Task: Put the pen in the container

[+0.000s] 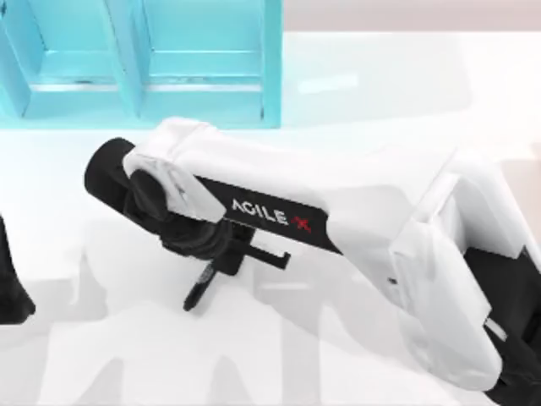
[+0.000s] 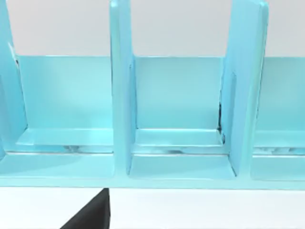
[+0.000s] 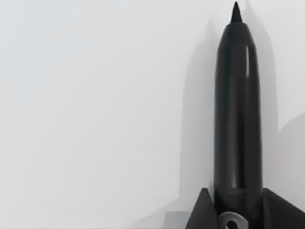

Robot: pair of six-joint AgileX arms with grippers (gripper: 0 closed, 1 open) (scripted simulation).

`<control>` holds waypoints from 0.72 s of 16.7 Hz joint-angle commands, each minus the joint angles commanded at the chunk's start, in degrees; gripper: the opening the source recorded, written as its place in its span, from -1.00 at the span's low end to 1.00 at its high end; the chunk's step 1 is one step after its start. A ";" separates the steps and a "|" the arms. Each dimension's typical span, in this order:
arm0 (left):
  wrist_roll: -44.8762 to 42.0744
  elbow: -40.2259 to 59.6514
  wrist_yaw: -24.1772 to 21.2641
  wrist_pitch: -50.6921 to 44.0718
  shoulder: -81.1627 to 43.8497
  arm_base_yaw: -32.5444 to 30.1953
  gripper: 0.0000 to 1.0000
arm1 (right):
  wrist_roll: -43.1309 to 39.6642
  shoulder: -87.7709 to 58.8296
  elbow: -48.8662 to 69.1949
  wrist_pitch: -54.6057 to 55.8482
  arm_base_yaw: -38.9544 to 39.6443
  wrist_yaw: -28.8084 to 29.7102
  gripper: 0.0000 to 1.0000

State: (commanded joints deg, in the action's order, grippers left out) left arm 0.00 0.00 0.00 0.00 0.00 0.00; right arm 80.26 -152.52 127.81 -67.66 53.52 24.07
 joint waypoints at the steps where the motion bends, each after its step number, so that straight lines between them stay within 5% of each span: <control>1: 0.00 0.00 0.00 0.00 0.00 0.00 1.00 | 0.00 0.00 0.00 0.00 0.00 0.00 -1.00; 12: 0.00 0.00 0.00 0.00 0.00 0.00 1.00 | 0.57 -0.37 11.61 -7.93 1.24 -0.04 -1.00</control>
State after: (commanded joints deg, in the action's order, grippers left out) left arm 0.00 0.00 0.00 0.00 0.00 0.00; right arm 80.83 -152.89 139.42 -75.59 54.76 24.03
